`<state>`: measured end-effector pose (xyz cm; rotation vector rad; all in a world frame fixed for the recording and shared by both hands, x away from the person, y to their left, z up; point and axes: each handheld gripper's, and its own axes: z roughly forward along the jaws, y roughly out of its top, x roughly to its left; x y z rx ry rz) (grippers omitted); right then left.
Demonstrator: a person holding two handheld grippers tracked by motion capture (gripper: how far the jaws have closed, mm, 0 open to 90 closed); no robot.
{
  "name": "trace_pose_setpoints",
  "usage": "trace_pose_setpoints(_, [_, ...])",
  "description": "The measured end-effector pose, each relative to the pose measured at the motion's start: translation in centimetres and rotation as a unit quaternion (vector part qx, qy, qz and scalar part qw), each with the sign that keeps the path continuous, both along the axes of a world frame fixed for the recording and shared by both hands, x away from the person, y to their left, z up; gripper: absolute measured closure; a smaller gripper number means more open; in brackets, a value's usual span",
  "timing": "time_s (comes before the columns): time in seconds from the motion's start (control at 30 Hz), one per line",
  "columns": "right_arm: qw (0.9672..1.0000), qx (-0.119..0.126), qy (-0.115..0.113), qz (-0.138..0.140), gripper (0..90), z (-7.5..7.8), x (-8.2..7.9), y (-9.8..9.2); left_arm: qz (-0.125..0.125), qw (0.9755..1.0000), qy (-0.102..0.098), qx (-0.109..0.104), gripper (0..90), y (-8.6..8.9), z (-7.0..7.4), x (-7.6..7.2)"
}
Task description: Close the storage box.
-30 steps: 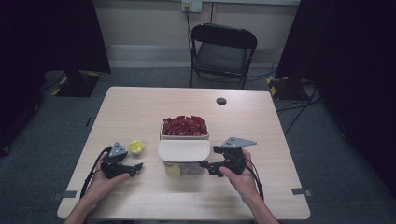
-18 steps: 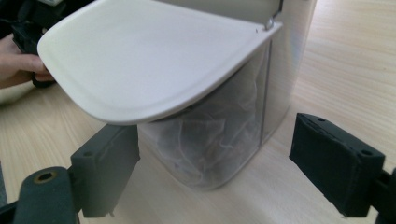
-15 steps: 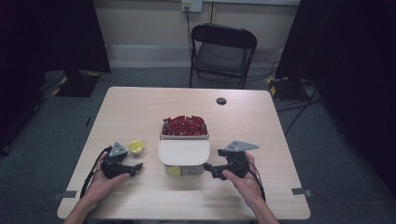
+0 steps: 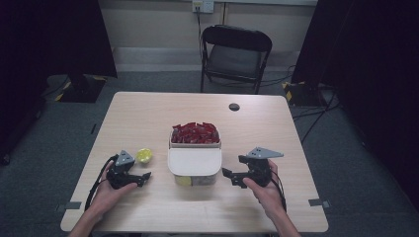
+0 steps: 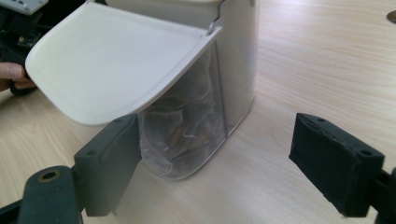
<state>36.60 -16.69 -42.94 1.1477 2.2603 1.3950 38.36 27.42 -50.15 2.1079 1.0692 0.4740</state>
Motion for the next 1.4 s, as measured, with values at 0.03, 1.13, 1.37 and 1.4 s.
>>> trace_pose_setpoints(0.03, [1.0000,0.002,-0.001,-0.003,15.7,0.1,0.1,-0.1,0.000,1.0000,0.000,0.000,15.0,0.0,0.0,0.0])
trace_pose_setpoints(1.13, [0.9808,-0.056,0.058,-0.178,15.2,-3.9,3.1,-10.0,0.000,1.0000,0.000,0.000,15.0,0.0,0.0,0.0])
trace_pose_setpoints(1.37, [0.9744,-0.090,0.066,-0.195,15.5,-5.0,3.7,-10.8,0.002,1.0000,0.000,-0.001,15.0,0.0,0.0,0.0])
trace_pose_setpoints(1.4, [0.9736,-0.093,0.069,-0.197,15.4,-5.2,3.8,-10.8,0.003,1.0000,0.001,-0.001,15.0,0.0,0.0,0.0])
